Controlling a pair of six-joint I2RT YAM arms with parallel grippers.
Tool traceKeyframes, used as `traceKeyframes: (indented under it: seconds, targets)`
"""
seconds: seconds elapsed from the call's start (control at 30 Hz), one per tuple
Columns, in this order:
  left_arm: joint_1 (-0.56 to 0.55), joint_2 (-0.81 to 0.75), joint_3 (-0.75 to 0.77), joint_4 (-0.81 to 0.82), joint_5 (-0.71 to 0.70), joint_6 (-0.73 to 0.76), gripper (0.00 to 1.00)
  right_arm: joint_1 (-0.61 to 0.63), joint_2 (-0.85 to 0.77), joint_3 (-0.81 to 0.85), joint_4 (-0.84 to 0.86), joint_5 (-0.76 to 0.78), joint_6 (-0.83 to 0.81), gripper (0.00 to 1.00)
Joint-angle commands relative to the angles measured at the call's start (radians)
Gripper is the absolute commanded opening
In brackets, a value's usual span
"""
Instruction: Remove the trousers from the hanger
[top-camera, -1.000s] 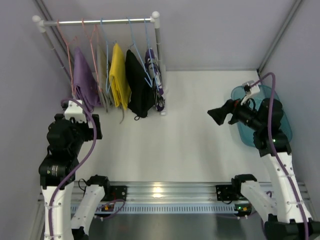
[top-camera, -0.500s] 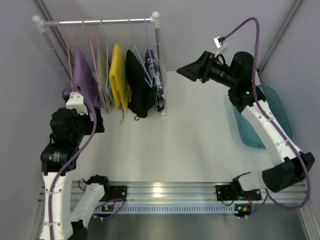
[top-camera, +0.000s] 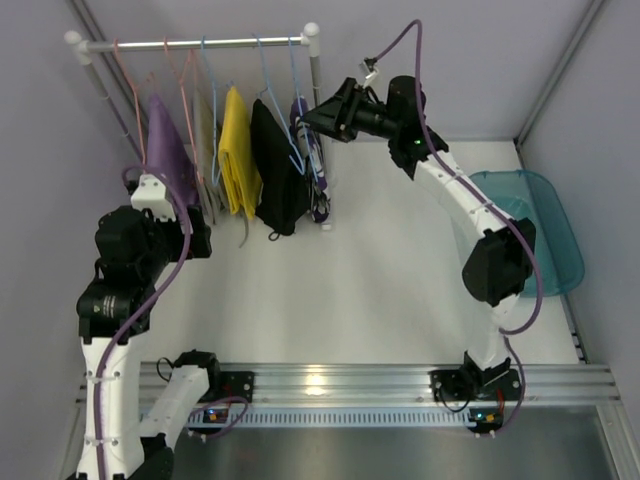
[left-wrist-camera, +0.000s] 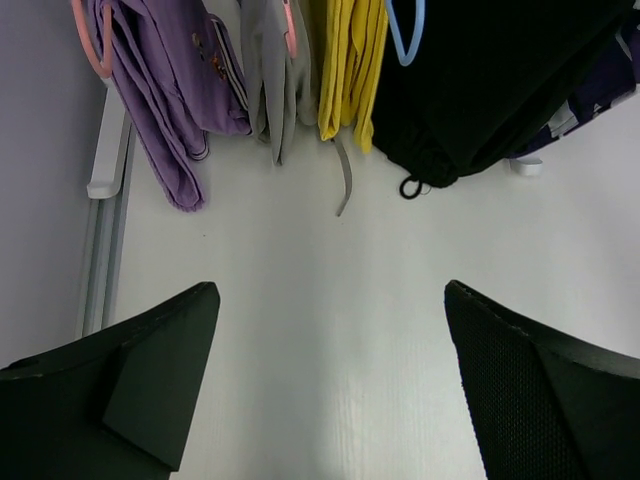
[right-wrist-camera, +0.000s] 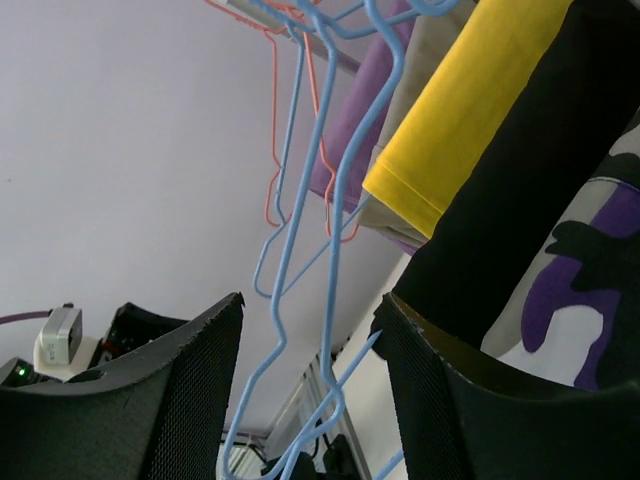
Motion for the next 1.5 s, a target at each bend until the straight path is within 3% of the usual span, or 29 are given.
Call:
traceKeyframes:
  seconds: [0.0, 0.27, 0.57, 0.73, 0.8, 1.2, 1.47]
  targets:
    - [0.006, 0.009, 0.031, 0.040, 0.026, -0.010, 0.99, 0.036, 0.043, 0.110, 0.115, -0.003, 0.061, 0.57]
    - [0.006, 0.025, 0.031, 0.043, 0.027, -0.013, 0.99, 0.071, 0.157, 0.181, 0.204, 0.005, 0.154, 0.47]
    - [0.006, 0.026, 0.023, 0.046, 0.029, -0.021, 0.99, 0.077, 0.214, 0.236, 0.232, 0.025, 0.193, 0.25]
    - [0.006, 0.028, 0.011, 0.049, 0.032, -0.021, 0.99, 0.069, 0.221, 0.250, 0.247, 0.028, 0.212, 0.04]
    - [0.006, 0.031, 0.008, 0.052, 0.037, -0.025, 0.99, 0.065, 0.220, 0.251, 0.258, 0.028, 0.220, 0.00]
    - [0.006, 0.035, -0.007, 0.070, 0.046, -0.036, 0.99, 0.017, 0.203, 0.245, 0.350, 0.008, 0.289, 0.00]
    - [0.006, 0.005, -0.046, 0.142, 0.077, -0.064, 0.99, 0.011, 0.207, 0.371, 0.517, -0.024, 0.305, 0.00]
